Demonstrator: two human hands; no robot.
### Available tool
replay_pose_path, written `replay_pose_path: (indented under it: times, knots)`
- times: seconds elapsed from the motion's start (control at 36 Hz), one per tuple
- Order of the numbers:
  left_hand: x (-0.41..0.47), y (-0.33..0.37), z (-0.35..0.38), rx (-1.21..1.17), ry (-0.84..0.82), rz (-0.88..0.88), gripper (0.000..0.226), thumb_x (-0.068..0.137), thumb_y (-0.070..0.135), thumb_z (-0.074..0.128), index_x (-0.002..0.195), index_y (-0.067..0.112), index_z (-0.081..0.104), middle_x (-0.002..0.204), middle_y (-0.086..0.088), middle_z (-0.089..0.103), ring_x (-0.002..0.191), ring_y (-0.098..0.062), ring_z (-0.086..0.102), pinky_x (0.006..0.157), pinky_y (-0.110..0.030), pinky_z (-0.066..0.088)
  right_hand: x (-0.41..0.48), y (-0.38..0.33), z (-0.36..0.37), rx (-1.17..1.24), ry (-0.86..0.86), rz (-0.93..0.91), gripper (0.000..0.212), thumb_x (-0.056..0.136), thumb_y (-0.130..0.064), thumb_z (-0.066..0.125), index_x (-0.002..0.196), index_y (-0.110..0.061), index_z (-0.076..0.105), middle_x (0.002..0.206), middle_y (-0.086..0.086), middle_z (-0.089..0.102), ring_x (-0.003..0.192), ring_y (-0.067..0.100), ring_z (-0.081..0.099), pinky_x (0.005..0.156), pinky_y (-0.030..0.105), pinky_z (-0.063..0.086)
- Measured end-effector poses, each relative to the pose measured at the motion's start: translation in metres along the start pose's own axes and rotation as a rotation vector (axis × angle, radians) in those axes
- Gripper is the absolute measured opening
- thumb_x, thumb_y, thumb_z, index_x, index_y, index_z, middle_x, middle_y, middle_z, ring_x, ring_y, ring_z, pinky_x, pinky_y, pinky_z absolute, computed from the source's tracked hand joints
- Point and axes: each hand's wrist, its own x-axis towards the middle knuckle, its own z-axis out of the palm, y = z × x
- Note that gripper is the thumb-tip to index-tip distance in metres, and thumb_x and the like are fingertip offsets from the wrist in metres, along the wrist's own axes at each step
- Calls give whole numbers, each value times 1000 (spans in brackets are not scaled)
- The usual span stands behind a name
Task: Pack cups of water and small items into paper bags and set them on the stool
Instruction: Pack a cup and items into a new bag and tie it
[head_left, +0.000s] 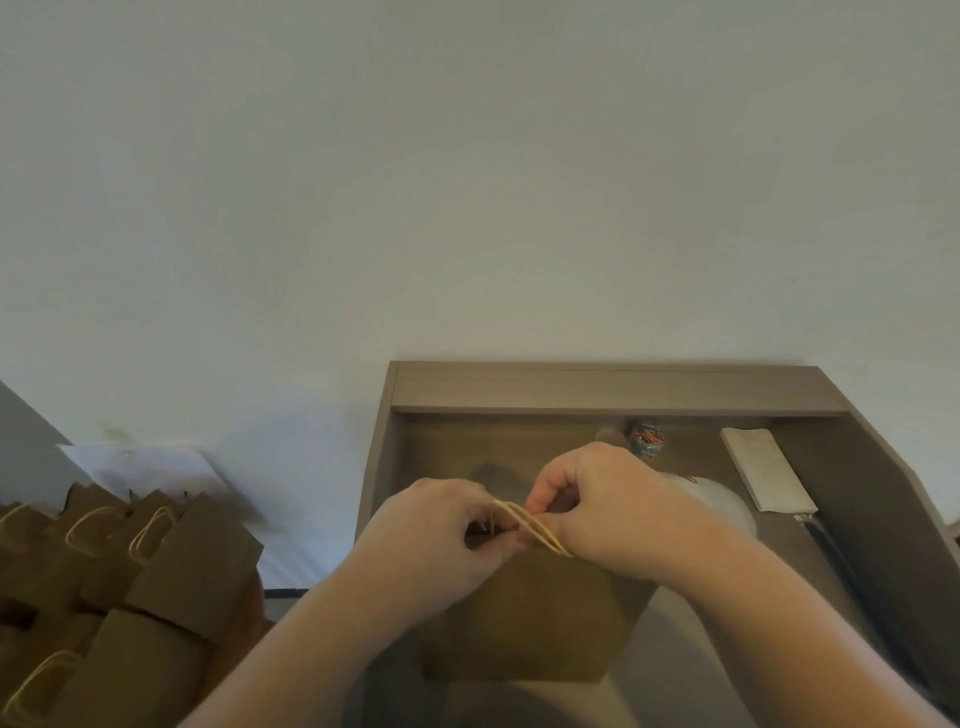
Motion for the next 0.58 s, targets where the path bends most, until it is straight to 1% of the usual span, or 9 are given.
replay_pose_path:
  times: [0.06,0.17,0.19,0.25,0.31,0.36,0.42,0.47,0.58]
  knots:
    - [0,-1,0,9,0,7,39,89,69,58,99,37,77,88,20,69,86,-2,65,83,-27,60,-3,0,3,-25,45,2,12,85,-48,83,79,-38,79,76,-25,73,72,-4,68,63,18,55]
    - [0,-2,0,17,2,18,37,91,67,58,101,37,77,90,20,68,86,-3,64,83,-28,60,-6,1,4,-22,84,-10,10,88,-48,79,81,-42,80,79,-29,72,79,-6,68,69,18,59]
    - [0,-2,1,12,1,19,37,91,67,58,101,37,77,90,20,68,87,-3,64,84,-28,60,-8,0,4,-28,98,-17,10,89,-48,78,81,-43,79,79,-30,71,79,-8,67,66,16,57]
    - [0,-1,2,1,-3,14,35,91,66,60,102,37,77,91,20,69,88,-4,65,86,-27,60,-11,-2,5,-66,119,-27,12,89,-48,78,78,-42,78,77,-28,71,78,-10,65,59,10,48]
    - [1,-2,2,-9,-3,6,30,92,62,63,103,37,77,92,21,69,88,-4,65,87,-26,60,-13,-5,6,-118,129,-41,14,90,-47,77,77,-42,77,76,-24,71,76,-9,64,58,8,42]
    - [2,-2,3,-7,-1,3,27,93,59,64,102,37,77,91,21,68,87,-3,65,87,-27,60,-14,-8,6,-128,134,-52,12,90,-47,77,80,-41,79,76,-24,71,77,-8,65,58,8,43]
    - [2,-2,3,1,1,11,29,93,61,63,101,37,77,90,21,68,87,-3,64,86,-27,60,-14,-8,5,-113,123,-59,11,91,-46,77,82,-41,80,76,-25,71,80,-11,64,57,8,45]
    - [3,-2,3,13,5,21,32,92,65,61,100,38,77,90,20,67,86,-3,64,83,-27,60,-14,-8,3,-120,136,-65,11,92,-45,76,83,-42,81,77,-26,71,84,-13,63,60,6,47]
    - [3,-3,5,5,22,32,31,93,64,62,100,38,77,89,21,67,86,-3,64,83,-26,60,-18,-12,1,-178,150,-69,14,93,-43,73,80,-41,77,79,-25,70,82,-10,63,57,4,42]
